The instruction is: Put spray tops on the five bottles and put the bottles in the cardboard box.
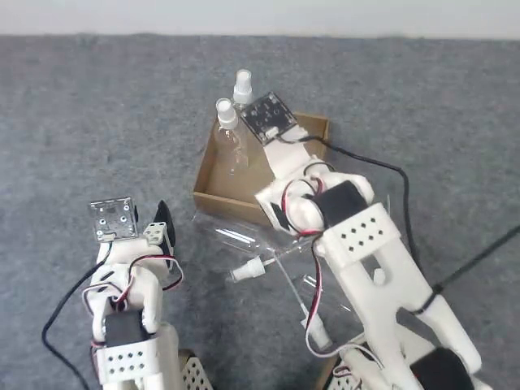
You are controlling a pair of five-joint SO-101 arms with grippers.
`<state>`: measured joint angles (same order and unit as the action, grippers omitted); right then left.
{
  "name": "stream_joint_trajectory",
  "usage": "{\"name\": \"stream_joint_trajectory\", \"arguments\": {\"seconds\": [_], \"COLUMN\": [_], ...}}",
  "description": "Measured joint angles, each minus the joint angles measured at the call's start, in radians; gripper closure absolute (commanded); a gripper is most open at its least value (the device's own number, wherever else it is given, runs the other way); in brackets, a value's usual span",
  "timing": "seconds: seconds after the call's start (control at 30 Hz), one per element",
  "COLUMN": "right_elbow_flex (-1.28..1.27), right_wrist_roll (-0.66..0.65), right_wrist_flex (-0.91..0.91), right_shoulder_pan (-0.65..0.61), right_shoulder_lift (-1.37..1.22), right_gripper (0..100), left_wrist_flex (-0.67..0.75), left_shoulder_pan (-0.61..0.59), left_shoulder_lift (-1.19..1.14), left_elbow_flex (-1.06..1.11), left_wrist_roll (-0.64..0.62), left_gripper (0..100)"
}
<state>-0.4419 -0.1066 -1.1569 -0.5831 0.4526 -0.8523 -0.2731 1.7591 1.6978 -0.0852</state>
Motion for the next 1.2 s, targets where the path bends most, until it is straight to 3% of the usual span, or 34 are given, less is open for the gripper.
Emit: {"name": "stream_joint_trajectory", "arguments": {"seconds": [0.67, 1.1, 1.2], "right_elbow_flex": [0.000, -0.275, -0.321], "right_wrist_roll": [-0.005, -0.009, -0.080], "right_wrist_flex": [-0.463, -0.368, -0.330], "right_shoulder_pan": [0.000, 0.000, 0.000], "right_shoulder_lift": [0.034, 0.034, 0.034], "right_gripper": [78.2, 78.2, 78.2], "left_wrist_flex": [0.000, 0.000, 0.000], "left_shoulder_pan": [0.000, 0.000, 0.000], "left_shoulder_lift": [0.000, 0.000, 0.000], "left_elbow_flex": [0.000, 0.000, 0.000], "left_wrist_roll": [0.000, 0.000, 0.000], "left_gripper": [84, 84, 84]}}
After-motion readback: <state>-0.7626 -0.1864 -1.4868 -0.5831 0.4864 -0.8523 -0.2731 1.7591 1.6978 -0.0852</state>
